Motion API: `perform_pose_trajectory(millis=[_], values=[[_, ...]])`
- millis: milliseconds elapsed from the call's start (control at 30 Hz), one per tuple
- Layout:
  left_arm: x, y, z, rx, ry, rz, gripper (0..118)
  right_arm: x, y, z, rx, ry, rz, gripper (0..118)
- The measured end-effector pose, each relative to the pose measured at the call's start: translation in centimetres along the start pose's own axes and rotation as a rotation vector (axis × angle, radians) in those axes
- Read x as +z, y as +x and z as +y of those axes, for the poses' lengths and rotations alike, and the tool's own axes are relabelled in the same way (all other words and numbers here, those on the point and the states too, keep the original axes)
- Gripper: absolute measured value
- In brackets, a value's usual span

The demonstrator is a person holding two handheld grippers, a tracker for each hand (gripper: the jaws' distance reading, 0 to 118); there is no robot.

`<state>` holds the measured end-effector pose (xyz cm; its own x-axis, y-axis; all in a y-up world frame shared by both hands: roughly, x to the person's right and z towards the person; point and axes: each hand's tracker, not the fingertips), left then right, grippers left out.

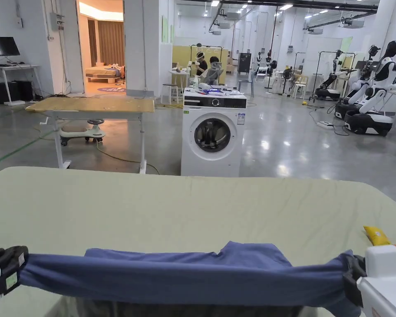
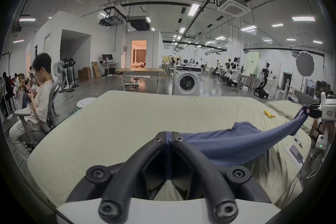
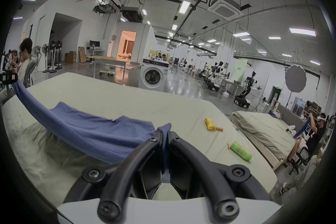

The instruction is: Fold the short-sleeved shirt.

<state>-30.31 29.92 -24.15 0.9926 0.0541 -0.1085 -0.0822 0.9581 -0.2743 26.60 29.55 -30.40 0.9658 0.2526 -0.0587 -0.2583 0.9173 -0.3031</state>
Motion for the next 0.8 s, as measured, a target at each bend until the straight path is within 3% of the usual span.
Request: perform_pose_trajectory(millis=[433, 800], values=[[3.6, -0.3, -10.7, 0.045, -0.201, 0.037, 0, 4.0, -2.1, -9.5, 0.028, -0.211, 0.036, 4], [4.6, 0.3, -15.3, 0.022, -0.312, 0.047, 0, 4.5, -2.8, -15.9, 0.036, -0.390, 0.048, 4]])
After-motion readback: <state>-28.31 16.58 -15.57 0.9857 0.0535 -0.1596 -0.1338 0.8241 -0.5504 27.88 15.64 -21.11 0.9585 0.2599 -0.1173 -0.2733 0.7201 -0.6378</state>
